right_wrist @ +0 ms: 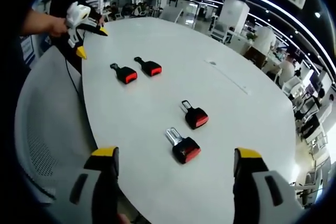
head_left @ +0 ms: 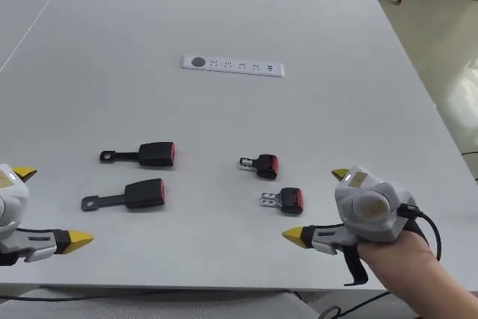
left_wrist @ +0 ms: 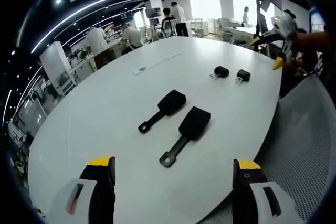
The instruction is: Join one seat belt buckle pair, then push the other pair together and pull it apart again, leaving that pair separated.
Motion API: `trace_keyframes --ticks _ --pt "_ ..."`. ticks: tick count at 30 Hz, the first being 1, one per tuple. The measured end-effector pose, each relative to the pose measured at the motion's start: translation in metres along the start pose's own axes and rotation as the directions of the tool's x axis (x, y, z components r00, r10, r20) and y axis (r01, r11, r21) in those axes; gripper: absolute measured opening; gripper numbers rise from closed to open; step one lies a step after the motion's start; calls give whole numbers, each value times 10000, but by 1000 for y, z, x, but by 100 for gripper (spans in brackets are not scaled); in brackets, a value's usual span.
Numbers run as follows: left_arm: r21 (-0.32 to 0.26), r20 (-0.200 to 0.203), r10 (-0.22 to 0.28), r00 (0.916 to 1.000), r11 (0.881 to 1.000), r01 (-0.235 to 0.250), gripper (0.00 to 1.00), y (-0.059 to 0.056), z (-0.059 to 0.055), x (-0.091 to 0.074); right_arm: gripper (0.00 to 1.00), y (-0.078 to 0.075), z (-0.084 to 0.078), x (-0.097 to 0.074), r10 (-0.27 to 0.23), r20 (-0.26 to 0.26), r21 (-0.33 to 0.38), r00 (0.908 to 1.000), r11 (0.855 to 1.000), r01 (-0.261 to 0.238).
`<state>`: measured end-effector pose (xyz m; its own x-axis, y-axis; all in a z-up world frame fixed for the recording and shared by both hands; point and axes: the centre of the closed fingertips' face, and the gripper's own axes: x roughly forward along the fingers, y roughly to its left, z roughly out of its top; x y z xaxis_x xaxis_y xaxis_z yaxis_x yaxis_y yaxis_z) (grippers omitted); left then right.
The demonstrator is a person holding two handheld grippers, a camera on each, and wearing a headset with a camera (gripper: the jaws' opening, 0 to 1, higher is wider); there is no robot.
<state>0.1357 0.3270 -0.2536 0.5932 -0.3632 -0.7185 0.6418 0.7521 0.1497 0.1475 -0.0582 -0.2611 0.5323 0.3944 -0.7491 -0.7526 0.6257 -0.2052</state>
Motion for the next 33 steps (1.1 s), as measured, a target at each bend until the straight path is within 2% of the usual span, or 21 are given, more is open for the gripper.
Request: trace_keyframes --ticks 5,9,12,19,22,24,28,31,33 --pt "78 -104 -80 9999 9999 81 93 -3 -3 0 94 2 -3 0 47 -49 38 10000 10000 -47" --pt "259 -117 85 9999 9996 -82 86 1 -4 -1 92 2 -4 -1 108 -56 108 9999 9999 -108" --pt "273 -89 227 9997 9994 -225 88 3 -2 -2 90 -1 -1 -2 26 45 63 10000 10000 -27" --pt "279 -259 -28 9997 9996 35 87 -3 -4 4 90 -3 5 -3 68 176 -239 9998 9997 -63" --pt "278 -349 -248 9991 9993 258 84 -7 -3 7 86 0 5 -2 342 164 -406 9993 9986 -336" --pt "75 -302 -497 9983 9987 500 77 -10 0 10 83 0 5 0 462 115 -489 9989 9978 -455" --pt "673 -424 -794 9959 9943 821 73 -13 4 19 80 -2 3 4 609 -16 -741 9981 9954 -609" --pt "1393 -611 -1061 9925 9837 1138 70 -16 5 29 77 -3 1 9 797 -89 -901 9968 9927 -802" --pt "1619 -625 -1015 9929 9806 1104 65 -14 5 35 74 -1 -2 12 1024 -234 -886 9945 9906 -1041"
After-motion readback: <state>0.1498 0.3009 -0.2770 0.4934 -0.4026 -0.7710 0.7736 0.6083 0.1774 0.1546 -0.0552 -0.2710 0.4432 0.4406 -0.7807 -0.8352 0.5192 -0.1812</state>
